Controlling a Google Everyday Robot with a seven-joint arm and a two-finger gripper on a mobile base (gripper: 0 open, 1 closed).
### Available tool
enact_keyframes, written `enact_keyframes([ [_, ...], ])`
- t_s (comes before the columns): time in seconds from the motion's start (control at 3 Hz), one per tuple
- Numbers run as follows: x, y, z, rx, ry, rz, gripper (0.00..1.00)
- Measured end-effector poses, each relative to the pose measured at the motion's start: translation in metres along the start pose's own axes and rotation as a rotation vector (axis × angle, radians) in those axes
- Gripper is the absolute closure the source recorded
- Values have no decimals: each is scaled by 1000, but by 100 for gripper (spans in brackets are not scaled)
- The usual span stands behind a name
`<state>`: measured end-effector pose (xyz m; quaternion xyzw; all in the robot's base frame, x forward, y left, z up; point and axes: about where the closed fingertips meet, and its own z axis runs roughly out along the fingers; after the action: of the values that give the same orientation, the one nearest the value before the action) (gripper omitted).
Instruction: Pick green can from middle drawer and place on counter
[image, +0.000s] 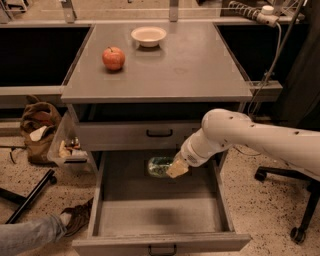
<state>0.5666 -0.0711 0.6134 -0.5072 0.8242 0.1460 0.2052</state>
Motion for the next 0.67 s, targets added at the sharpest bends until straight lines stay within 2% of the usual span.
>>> enact_keyframes([
  [0.33,-23,-10,-47,71,-4,-7,100],
  [0.67,-73,-25,-150,168,-31,-26,100],
])
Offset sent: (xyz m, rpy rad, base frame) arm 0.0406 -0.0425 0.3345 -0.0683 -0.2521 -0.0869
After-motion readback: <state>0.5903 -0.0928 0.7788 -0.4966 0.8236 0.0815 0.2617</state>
